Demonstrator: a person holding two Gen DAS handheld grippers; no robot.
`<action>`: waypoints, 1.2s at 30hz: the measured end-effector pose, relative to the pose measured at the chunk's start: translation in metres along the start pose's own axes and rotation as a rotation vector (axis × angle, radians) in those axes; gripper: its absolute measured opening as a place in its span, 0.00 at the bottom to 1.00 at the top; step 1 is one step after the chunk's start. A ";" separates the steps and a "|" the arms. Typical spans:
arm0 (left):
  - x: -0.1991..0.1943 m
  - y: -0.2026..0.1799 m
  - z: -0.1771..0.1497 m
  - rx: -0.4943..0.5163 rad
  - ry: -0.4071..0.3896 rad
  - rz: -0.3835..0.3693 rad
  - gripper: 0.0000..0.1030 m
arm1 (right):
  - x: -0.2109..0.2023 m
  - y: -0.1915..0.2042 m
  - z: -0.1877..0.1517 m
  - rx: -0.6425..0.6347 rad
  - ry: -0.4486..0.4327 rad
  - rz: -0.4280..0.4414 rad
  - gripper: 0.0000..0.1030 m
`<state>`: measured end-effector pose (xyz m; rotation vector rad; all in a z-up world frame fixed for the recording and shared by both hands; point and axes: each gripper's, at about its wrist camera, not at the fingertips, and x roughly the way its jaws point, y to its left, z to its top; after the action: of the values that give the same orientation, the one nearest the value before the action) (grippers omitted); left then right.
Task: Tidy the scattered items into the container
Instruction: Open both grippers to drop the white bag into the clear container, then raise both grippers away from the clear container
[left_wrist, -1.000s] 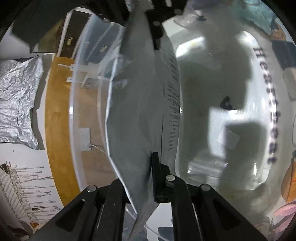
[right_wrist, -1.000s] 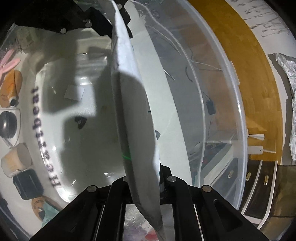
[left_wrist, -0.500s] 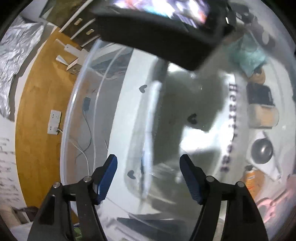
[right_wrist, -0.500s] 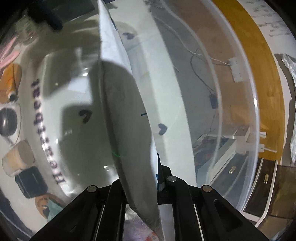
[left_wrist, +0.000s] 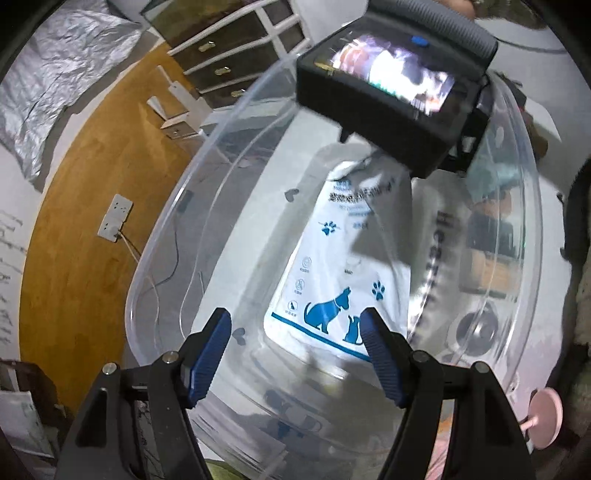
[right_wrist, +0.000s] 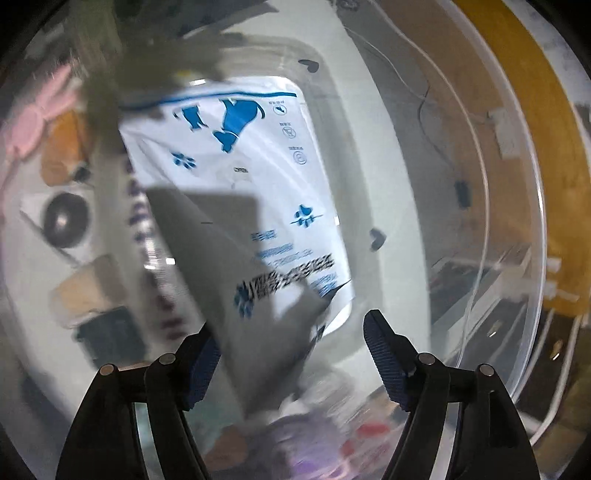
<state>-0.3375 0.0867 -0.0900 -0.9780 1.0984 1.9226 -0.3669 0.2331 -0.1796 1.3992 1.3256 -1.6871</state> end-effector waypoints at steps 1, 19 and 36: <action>-0.002 0.001 0.000 -0.023 -0.011 0.002 0.70 | -0.007 -0.005 -0.002 0.022 -0.001 0.027 0.73; -0.035 -0.017 0.005 -0.357 -0.117 0.114 0.70 | -0.134 -0.036 -0.049 0.784 -0.227 0.195 0.73; -0.117 -0.073 0.005 -0.788 -0.231 0.205 0.70 | -0.185 0.046 -0.103 1.091 -0.434 0.076 0.73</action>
<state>-0.2226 0.0956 -0.0144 -1.0168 0.2906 2.6348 -0.2343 0.2837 -0.0157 1.3994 0.0308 -2.6039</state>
